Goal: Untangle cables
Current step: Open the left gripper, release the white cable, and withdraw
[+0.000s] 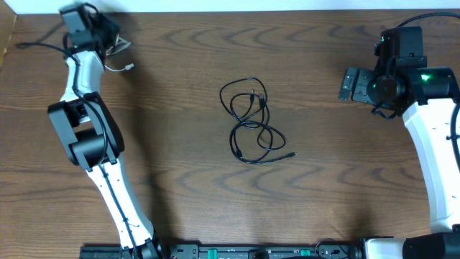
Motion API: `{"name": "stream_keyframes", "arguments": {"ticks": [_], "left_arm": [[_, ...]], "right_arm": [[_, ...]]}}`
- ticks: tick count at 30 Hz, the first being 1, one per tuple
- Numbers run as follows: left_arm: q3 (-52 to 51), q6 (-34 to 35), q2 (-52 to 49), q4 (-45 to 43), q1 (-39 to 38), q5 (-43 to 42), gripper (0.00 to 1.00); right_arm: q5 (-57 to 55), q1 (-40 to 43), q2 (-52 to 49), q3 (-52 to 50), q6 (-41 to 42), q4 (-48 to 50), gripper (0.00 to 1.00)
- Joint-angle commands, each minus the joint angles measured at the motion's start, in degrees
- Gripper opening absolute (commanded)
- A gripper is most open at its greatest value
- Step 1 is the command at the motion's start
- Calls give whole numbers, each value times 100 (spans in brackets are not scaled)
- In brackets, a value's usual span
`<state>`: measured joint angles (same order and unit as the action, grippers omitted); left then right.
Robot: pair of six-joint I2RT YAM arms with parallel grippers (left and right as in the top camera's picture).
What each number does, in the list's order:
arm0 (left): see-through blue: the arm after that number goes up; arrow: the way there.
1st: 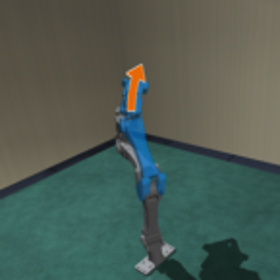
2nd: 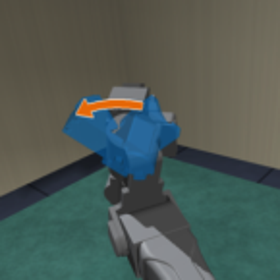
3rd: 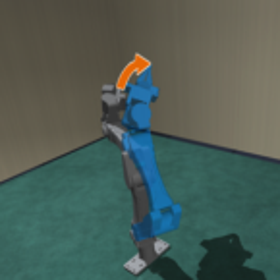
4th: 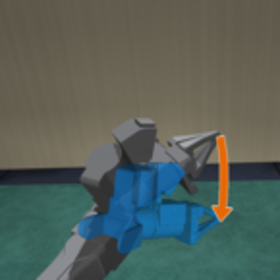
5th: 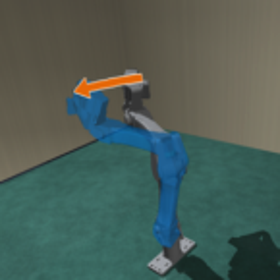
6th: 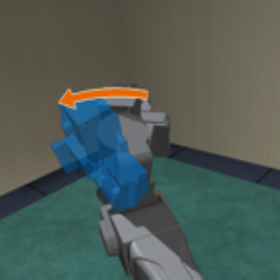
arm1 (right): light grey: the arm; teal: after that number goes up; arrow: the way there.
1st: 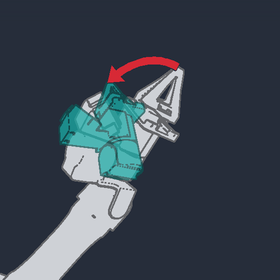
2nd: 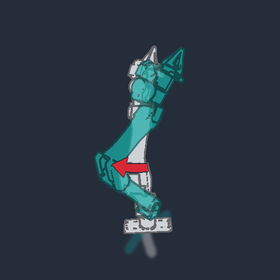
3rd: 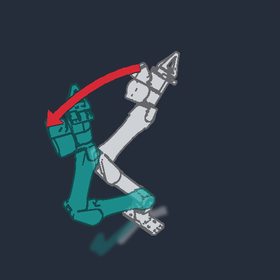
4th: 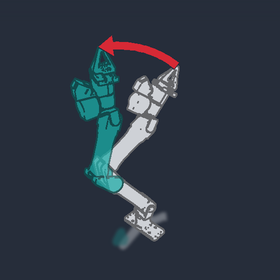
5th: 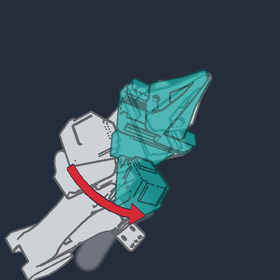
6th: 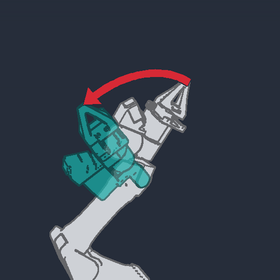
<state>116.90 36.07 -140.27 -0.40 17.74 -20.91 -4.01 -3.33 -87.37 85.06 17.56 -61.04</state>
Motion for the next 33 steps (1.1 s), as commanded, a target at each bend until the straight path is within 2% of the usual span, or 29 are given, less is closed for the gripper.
{"name": "stream_keyframes", "arguments": {"ticks": [1,4,5,6,7,8,10,12,14,17,28,33], "left_arm": [[219,48,684,-341,35,-76,7],[216,107,719,-396,35,-74,8],[216,94,719,-302,35,-55,10],[216,-61,717,-125,35,-2,17],[216,-354,717,140,35,181,48],[216,-647,717,409,35,435,60],[216,-1241,717,1047,35,1104,64],[212,-1847,717,1670,46,1700,95],[210,-2702,717,2234,79,1864,97],[210,-3145,723,2636,133,1864,98],[210,-3154,1563,3770,186,1510,98],[160,-3163,1565,4446,186,1519,98]], "right_arm": [[11,24,2,-11,63,-9,99],[11,24,2,-11,63,-9,99],[11,24,2,-11,63,-7,99],[11,24,2,-11,63,-7,99],[11,24,2,-11,63,-9,99],[11,24,2,-11,63,-7,99],[11,24,2,-9,63,-9,99],[11,24,2,-9,63,-9,99],[11,24,2,-11,63,-9,99],[11,24,2,-11,63,-7,99],[11,24,2,-11,63,-7,99],[11,24,2,-9,63,-9,99]]}}
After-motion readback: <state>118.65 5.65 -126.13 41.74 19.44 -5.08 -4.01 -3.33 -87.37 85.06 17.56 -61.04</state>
